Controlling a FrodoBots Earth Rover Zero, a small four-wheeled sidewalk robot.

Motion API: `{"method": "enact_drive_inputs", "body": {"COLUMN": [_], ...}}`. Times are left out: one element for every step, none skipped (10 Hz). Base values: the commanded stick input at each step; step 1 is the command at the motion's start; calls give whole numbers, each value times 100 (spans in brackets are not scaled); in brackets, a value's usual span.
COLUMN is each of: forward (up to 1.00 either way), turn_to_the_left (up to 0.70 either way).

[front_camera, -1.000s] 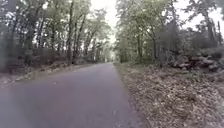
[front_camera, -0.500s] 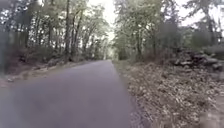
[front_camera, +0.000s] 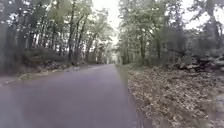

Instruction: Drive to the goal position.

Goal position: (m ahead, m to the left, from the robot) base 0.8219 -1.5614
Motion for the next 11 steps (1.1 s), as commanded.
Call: {"method": "enact_drive_inputs", "body": {"forward": [70, 70, 70, 70, 70, 70, 70, 70, 70, 70, 70], "turn_to_the_left": [0, 0, 0, 0, 0, 0, 0, 0, 0, 0, 0]}}
